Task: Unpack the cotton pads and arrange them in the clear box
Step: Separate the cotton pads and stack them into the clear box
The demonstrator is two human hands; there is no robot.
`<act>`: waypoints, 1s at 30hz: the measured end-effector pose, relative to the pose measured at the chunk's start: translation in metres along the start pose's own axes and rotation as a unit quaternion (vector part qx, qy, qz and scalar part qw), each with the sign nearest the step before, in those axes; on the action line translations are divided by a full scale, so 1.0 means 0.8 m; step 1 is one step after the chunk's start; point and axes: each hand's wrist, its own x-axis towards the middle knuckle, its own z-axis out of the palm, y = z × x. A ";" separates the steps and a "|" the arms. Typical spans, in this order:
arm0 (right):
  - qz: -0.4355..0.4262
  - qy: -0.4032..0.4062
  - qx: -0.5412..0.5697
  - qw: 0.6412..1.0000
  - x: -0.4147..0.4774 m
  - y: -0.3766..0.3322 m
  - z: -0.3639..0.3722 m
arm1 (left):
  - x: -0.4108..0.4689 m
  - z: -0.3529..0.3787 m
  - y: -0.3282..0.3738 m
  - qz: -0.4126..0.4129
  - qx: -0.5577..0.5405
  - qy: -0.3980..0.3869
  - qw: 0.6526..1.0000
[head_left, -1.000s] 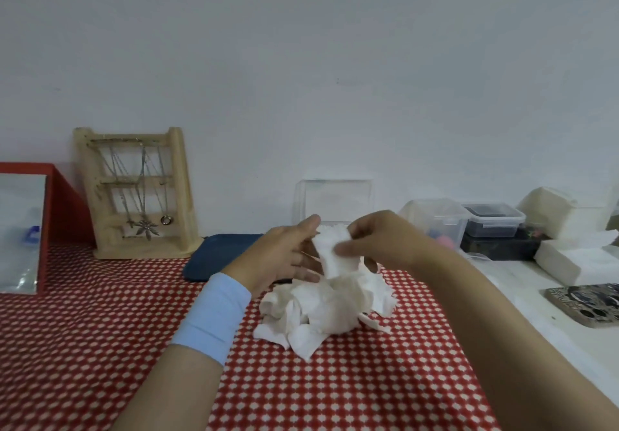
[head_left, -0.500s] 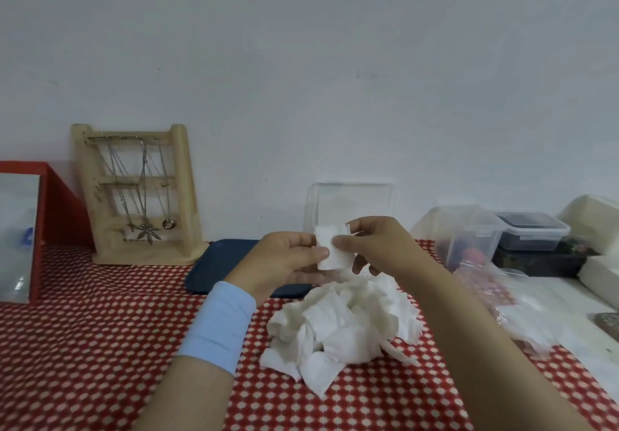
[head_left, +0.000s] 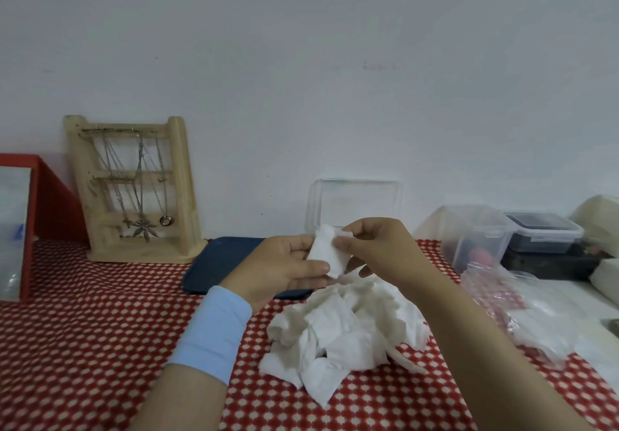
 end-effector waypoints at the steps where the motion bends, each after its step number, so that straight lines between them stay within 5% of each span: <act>1: 0.003 0.005 0.006 1.000 0.000 0.000 0.001 | 0.001 -0.001 -0.001 -0.001 0.001 0.005 1.000; 10: -0.007 0.141 0.124 0.982 0.001 -0.006 -0.006 | 0.004 -0.001 -0.005 -0.011 -0.013 0.032 0.999; 16: -0.027 0.018 0.076 0.997 -0.005 -0.017 -0.009 | 0.005 0.005 -0.004 0.005 -0.031 0.035 0.999; 22: -0.026 0.063 -0.014 0.998 -0.003 -0.009 0.003 | 0.002 0.005 -0.001 0.022 -0.026 -0.001 0.999; 26: 0.020 0.020 -0.004 1.000 -0.004 -0.010 -0.002 | 0.003 0.006 0.004 -0.006 -0.079 -0.051 0.996; 30: 0.007 0.025 0.031 0.999 -0.003 -0.009 -0.004 | 0.005 0.011 0.006 -0.007 -0.042 -0.010 0.999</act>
